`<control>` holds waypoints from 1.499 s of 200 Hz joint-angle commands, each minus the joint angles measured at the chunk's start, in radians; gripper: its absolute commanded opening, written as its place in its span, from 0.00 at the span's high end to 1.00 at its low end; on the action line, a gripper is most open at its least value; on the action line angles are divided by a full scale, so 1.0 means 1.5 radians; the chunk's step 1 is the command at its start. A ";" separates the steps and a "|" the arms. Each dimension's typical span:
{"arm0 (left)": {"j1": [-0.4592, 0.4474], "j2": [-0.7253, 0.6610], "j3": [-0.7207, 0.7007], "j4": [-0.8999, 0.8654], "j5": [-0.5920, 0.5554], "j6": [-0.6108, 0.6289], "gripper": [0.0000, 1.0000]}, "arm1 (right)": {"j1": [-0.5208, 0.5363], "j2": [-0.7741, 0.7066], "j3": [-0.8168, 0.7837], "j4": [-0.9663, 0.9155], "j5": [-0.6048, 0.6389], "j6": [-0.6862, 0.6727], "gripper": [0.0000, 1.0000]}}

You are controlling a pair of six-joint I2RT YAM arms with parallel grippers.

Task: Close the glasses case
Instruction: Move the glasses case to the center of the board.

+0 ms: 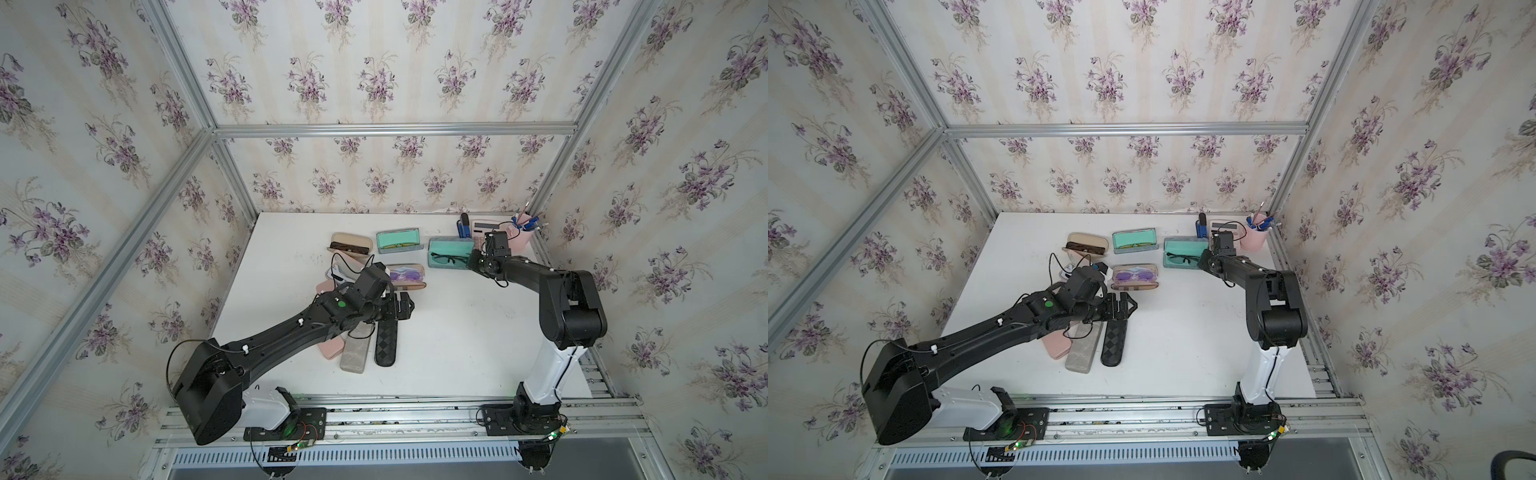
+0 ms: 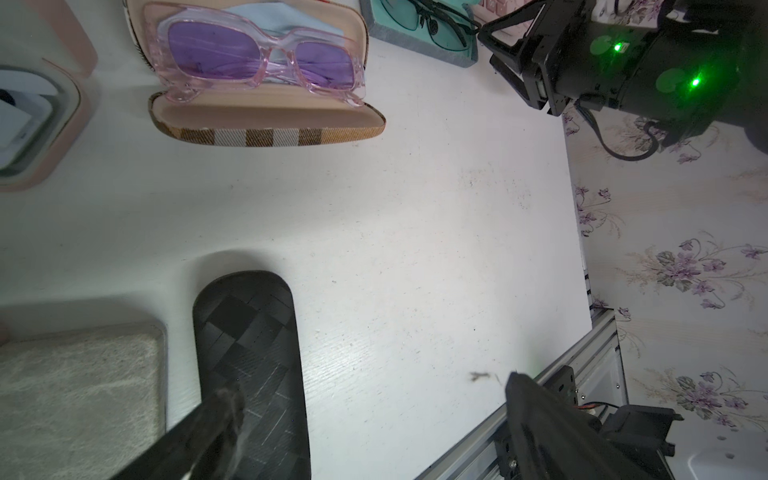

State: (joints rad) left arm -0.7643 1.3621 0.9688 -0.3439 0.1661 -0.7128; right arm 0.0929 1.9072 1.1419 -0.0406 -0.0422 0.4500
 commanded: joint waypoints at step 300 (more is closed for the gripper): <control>-0.001 -0.031 -0.040 0.005 -0.007 0.003 0.00 | 0.022 -0.126 -0.198 -0.057 -0.012 -0.031 0.90</control>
State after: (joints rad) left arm -0.7559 1.3228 0.9096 -0.3500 0.1566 -0.7052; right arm 0.1078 1.7752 0.9154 -0.0841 -0.0273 0.3927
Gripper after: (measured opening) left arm 0.997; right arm 0.097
